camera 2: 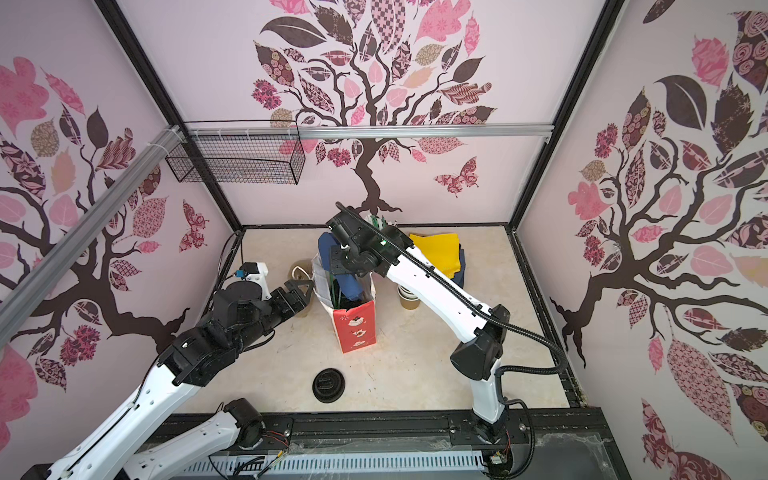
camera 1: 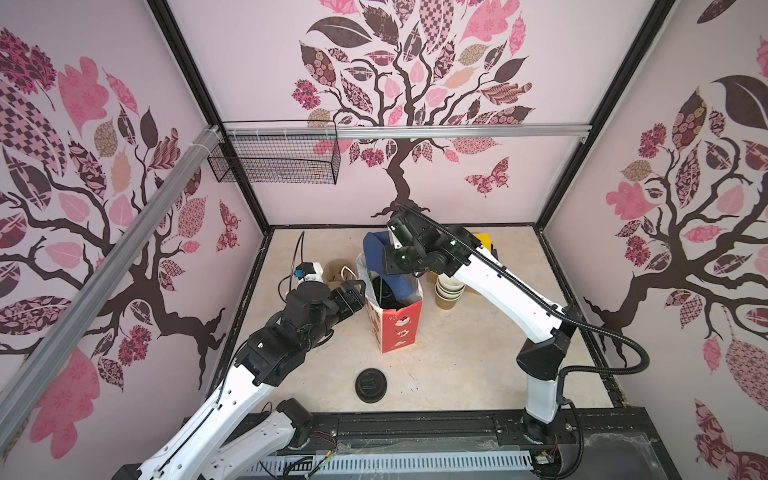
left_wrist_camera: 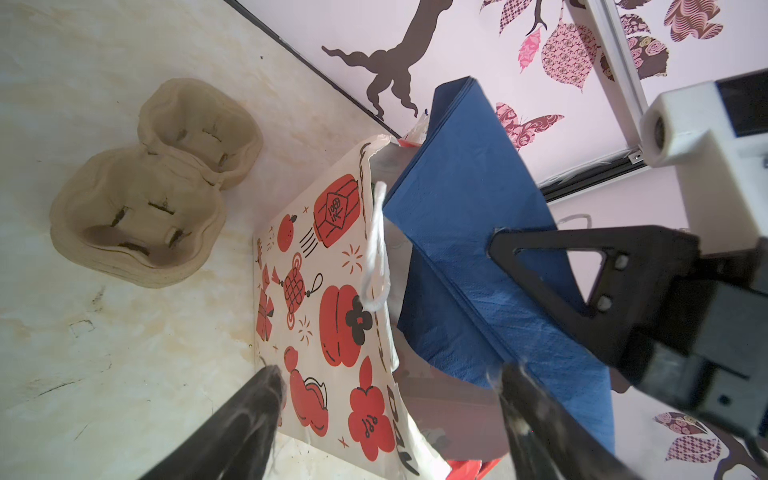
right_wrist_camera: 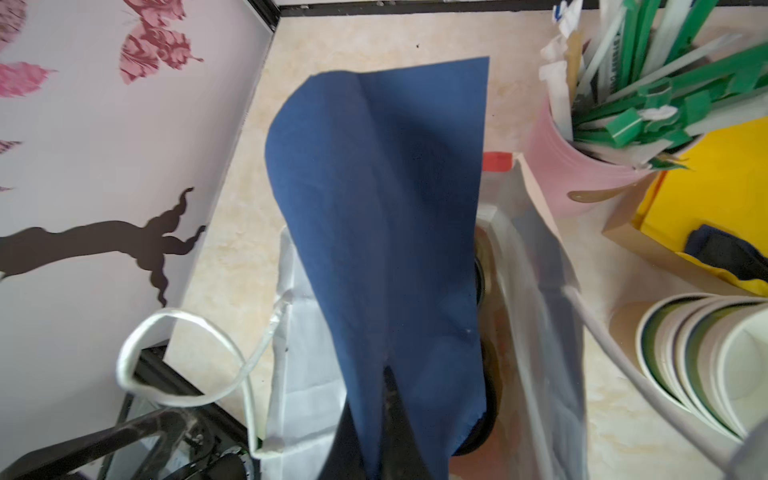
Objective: Pack the takeout coffee
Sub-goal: 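Push the blue napkin down into the bag with the right gripper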
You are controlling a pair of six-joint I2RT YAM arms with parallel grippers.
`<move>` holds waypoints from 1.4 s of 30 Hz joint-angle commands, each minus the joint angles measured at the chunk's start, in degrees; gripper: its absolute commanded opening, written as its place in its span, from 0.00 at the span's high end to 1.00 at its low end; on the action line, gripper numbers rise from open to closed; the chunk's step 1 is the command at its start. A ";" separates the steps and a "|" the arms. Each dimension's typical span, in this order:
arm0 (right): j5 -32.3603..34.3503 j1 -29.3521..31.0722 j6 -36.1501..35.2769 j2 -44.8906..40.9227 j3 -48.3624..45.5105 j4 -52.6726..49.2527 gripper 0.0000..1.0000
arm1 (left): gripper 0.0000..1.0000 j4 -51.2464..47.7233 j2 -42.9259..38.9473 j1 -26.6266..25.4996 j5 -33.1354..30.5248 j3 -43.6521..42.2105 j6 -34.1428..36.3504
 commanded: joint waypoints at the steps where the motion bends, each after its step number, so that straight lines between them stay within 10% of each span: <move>1: 3.97 0.41 -0.91 3.81 1.71 -5.95 1.00 | 0.17 2.14 0.16 0.41 0.74 -1.62 -0.55; 29: 10.23 0.70 -1.69 7.86 -4.02 -4.15 1.00 | 0.24 9.71 6.36 4.70 8.93 -2.64 -0.42; 42: 5.77 0.69 -1.94 6.16 -1.30 -1.55 0.56 | 0.26 2.68 3.50 5.33 2.42 2.21 2.91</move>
